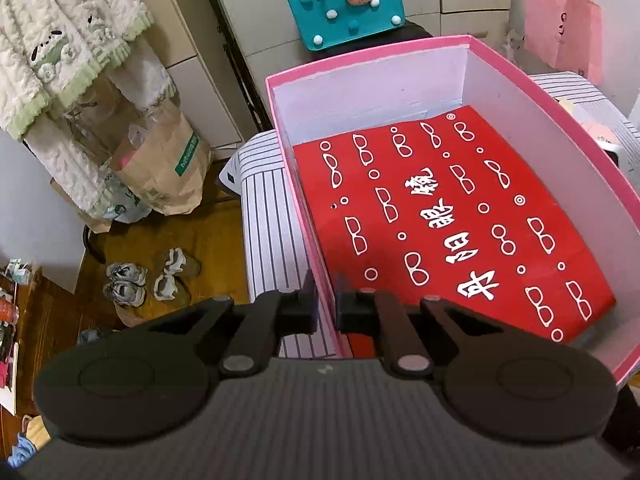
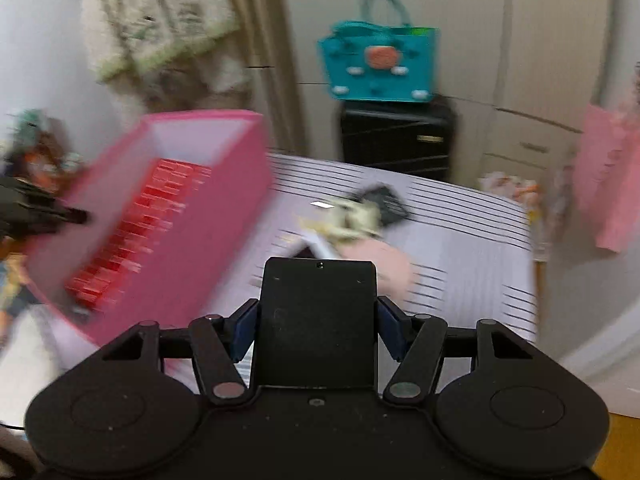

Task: Organize rigid objects
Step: 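Grasp the black power bank with the right gripper and lift it, then carry the black power bank into the pink box and release it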

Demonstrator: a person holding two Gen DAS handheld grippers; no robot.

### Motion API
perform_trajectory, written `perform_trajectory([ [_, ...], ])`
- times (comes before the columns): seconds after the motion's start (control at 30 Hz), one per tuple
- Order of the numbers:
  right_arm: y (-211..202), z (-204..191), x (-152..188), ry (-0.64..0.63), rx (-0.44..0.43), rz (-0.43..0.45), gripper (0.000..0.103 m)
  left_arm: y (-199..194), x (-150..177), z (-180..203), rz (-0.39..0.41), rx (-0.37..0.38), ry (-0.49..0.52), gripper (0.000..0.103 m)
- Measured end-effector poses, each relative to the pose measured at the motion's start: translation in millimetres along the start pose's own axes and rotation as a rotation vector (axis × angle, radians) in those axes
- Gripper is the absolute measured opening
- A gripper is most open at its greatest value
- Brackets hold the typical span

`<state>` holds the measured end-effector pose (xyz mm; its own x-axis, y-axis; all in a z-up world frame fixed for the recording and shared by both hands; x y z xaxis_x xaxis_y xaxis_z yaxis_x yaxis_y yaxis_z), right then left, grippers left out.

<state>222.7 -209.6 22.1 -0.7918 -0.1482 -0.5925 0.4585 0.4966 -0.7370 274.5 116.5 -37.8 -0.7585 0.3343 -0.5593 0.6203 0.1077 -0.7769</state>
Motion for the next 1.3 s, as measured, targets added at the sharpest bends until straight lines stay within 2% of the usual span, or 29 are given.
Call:
perform_trajectory([
  [0.23, 26, -67, -47, -0.013, -0.235, -0.062, 0.067, -1, 0, 0, 0.016, 0.011, 0.013, 0.008],
  [0.4, 75, -103, -75, -0.022, -0.312, -0.114, 0.067, 0, -1, 1, 0.02, 0.017, 0.038, 0.008],
  [0.5, 114, -109, -87, 0.017, -0.337, -0.159, 0.067, 0, -1, -3, 0.011, 0.028, 0.032, 0.008],
  [0.77, 202, -106, -106, 0.1, -0.289, -0.27, 0.067, 1, -1, 0, 0.011, 0.018, 0.067, 0.008],
  [0.93, 238, -109, -114, 0.065, -0.234, -0.319, 0.067, 1, -1, -2, 0.02, 0.032, 0.059, 0.008],
  [1.13, 265, -115, -122, -0.009, -0.169, -0.293, 0.067, 1, 1, -2, 0.029, 0.033, 0.052, 0.008],
  [1.3, 277, -115, -118, -0.021, -0.132, -0.303, 0.067, 1, 1, -3, 0.029, 0.039, 0.043, 0.008],
])
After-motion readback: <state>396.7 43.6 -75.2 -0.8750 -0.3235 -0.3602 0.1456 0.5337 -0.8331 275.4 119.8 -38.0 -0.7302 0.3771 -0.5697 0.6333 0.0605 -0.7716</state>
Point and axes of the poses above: each gripper's, at about its wrist camera, not at the fingertips, and y roughly the way its jaws point, z to its right, x to its underside, the point moved 7 cm from there along y, roughly the way its jaws point, and after that the axes turned 8 degrees about -x, right-handed, at the moved point
